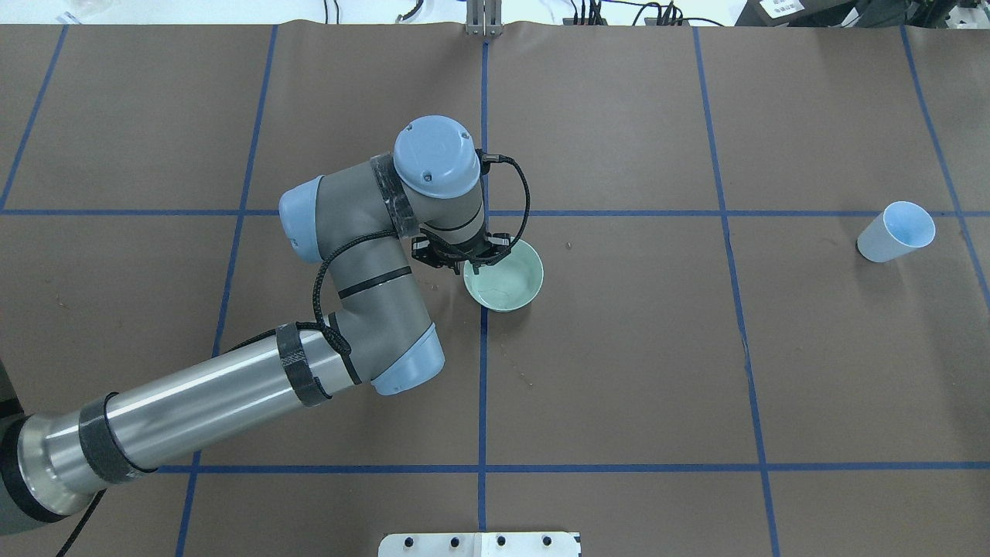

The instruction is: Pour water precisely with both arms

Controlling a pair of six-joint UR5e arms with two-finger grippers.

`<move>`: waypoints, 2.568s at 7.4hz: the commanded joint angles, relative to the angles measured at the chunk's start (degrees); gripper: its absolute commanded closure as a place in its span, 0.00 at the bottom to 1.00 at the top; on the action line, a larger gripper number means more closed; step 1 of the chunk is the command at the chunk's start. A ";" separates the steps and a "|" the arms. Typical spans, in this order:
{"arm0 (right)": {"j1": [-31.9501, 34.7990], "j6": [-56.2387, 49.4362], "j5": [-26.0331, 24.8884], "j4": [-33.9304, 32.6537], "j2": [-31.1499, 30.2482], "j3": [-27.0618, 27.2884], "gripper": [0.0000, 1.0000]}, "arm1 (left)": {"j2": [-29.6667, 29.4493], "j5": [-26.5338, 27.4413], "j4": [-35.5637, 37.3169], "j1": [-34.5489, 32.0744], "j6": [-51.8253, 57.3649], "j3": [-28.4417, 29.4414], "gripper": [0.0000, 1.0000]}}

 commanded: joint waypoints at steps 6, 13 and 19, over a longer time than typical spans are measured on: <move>-0.08 0.00 -0.09 0.01 0.09 0.02 0.00 | 0.01 -3.18 -5.52 -0.05 0.10 3.29 1.00; -0.08 -0.09 0.00 0.01 0.18 0.10 0.00 | 0.01 -12.81 -5.79 -6.97 0.36 3.11 1.00; -0.16 -0.09 0.00 0.01 0.35 0.19 0.00 | 22.19 -29.36 -5.52 -24.98 22.81 -10.48 1.00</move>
